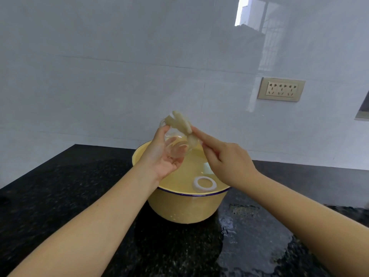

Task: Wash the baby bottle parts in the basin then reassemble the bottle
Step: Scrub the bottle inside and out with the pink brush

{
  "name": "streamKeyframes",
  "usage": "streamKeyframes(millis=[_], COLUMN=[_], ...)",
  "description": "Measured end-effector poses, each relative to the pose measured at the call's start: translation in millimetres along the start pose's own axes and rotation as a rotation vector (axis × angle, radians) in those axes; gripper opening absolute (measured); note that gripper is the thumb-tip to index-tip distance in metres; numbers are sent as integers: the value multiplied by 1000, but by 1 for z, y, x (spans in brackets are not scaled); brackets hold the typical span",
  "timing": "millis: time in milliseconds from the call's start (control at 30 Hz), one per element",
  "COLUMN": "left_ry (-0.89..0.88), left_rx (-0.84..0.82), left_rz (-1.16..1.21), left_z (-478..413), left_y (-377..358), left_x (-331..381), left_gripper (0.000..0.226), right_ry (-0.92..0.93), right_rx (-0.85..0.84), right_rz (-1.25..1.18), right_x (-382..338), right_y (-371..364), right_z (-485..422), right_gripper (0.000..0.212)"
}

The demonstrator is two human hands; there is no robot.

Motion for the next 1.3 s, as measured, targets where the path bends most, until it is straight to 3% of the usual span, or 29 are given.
streamKeyframes(millis=[200, 400, 633, 867, 1133, 1233, 1300], left_ry=[-61, 27, 106, -24, -114, -125, -82], left_rx=[-95, -162, -291, -212, -126, -176, -184], left_rz=[112, 166, 111, 115, 86, 153, 133], left_z=[3, 4, 6, 3, -4, -5, -4], left_y=[-6, -7, -19, -15, -4, -3, -1], left_x=[3, -2, -5, 0, 4, 7, 5], left_gripper=[27, 31, 68, 48, 55, 27, 28], right_ry=[71, -12, -93, -20, 129, 229, 254], right_rx=[34, -9, 33, 67, 221, 260, 276], right_rz=[202, 36, 21, 132, 208, 273, 329], right_x=[-14, -11, -2, -6, -8, -14, -17], right_y=[1, 2, 6, 4, 3, 0, -2], right_z=[14, -5, -31, -21, 6, 17, 20], right_gripper=[48, 50, 53, 50, 50, 42, 41])
Point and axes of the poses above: each hand's wrist, its own z-axis away from the middle knuckle, its own y-axis out of the back of the hand, x = y × z, the point moved 6 cm from there along -z, towards the middle knuckle, and after that the axes turned 11 degrees about -x, right-handed, at the moved point
